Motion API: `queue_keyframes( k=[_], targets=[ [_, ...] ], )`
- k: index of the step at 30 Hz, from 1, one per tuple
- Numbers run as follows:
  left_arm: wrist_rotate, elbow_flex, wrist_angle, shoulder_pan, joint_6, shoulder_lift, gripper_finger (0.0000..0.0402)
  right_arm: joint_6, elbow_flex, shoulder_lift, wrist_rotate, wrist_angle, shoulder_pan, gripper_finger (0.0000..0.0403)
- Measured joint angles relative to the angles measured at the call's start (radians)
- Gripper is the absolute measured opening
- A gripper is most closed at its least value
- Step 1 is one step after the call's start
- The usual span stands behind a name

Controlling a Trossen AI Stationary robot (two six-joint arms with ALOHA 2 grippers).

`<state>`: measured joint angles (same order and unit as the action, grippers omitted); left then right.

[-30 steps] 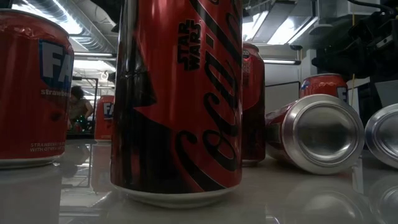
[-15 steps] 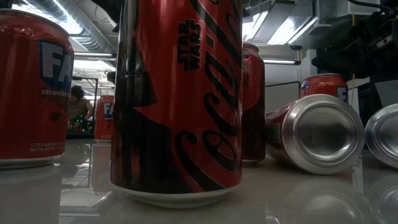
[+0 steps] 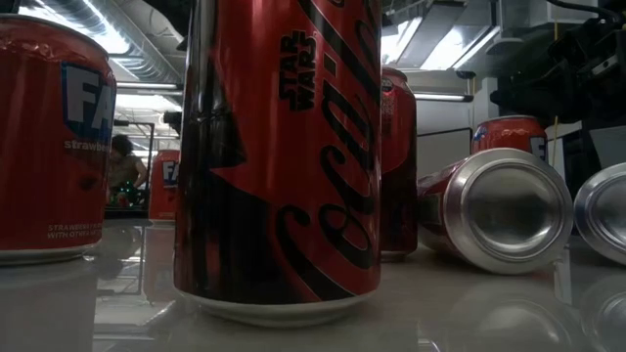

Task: Place canned beverage on shelf
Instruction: Put the white pink soda can on the shelf

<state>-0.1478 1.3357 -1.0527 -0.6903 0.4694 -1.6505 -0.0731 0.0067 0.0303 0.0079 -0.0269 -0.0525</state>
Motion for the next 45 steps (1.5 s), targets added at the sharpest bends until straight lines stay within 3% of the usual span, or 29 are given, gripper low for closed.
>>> queue_keyframes(
  k=[7,16,24,30,36,45],
  targets=[
    [-0.001,0.000,0.000,0.000,-0.005,0.002,0.0231,0.000,0.000,0.000,0.000,0.000,0.000,0.0000],
    [0.011,0.029,0.003,-0.001,-0.182,0.000,0.0231,0.000,0.000,0.000,0.000,0.000,0.000,0.0000],
    [0.038,0.174,0.006,0.002,-0.447,0.000,0.0231,0.000,0.000,0.000,0.000,0.000,0.000,0.0000],
    [0.116,0.310,-0.010,0.042,-0.525,0.000,0.0231,0.000,0.000,0.000,0.000,0.000,0.000,0.0000],
    [0.108,0.410,-0.111,0.146,-0.521,0.000,0.0231,0.000,0.000,0.000,0.000,0.000,0.000,0.0000],
    [0.110,0.405,-0.208,0.379,-0.305,0.002,0.0238,0.000,0.000,0.000,0.000,0.000,0.000,0.0000]
  ],
)
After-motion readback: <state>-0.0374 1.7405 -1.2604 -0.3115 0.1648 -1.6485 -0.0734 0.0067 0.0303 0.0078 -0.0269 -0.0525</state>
